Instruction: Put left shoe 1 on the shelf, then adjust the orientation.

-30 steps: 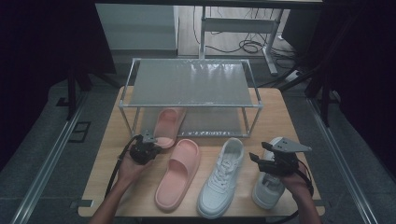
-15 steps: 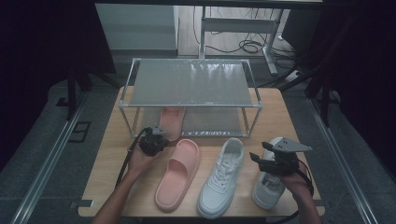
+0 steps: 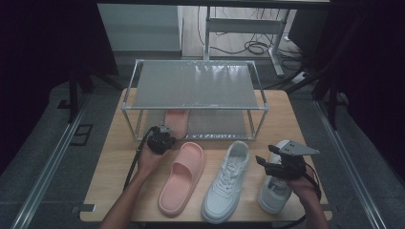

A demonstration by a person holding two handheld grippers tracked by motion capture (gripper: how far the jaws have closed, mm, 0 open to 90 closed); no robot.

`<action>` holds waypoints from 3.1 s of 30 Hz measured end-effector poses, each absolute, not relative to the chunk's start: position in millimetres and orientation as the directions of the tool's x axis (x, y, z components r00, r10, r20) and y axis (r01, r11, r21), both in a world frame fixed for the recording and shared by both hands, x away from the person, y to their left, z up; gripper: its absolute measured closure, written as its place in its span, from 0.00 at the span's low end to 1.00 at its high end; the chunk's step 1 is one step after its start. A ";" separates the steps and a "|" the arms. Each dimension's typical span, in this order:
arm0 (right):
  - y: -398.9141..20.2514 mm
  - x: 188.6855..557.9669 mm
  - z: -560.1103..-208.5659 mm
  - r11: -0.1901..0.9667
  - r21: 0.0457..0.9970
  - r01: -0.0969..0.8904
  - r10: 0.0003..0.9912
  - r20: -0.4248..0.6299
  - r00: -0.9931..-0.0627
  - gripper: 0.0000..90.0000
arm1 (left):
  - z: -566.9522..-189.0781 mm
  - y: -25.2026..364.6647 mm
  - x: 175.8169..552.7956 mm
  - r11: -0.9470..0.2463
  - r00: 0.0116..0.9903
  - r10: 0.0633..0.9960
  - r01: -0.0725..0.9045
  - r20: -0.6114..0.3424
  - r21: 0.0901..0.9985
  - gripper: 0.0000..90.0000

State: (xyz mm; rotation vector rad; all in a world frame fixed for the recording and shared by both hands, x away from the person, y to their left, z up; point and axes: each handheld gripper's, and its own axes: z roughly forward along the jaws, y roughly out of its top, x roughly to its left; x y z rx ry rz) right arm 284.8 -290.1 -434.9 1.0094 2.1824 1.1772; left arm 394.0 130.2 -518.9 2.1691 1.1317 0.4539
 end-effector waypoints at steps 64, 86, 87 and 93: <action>-290.7 283.6 -434.3 0.357 0.852 0.383 0.785 -0.051 -0.618 0.39 | -460.5 151.7 253.5 -0.324 0.682 0.722 0.484 -0.118 0.813 1.00; -291.3 284.0 -435.3 0.358 0.849 0.387 0.784 -0.049 -0.618 0.39 | -476.0 96.8 237.6 -0.432 0.781 0.611 0.469 -0.133 0.770 1.00; -291.2 284.0 -435.3 0.359 0.849 0.387 0.784 -0.049 -0.619 0.39 | -477.1 94.3 237.1 -0.443 0.787 0.603 0.467 -0.131 0.765 1.00; -290.5 284.4 -436.0 0.361 0.847 0.390 0.782 -0.048 -0.621 0.39 | -485.8 80.7 233.7 -0.480 0.802 0.582 0.473 -0.136 0.739 1.00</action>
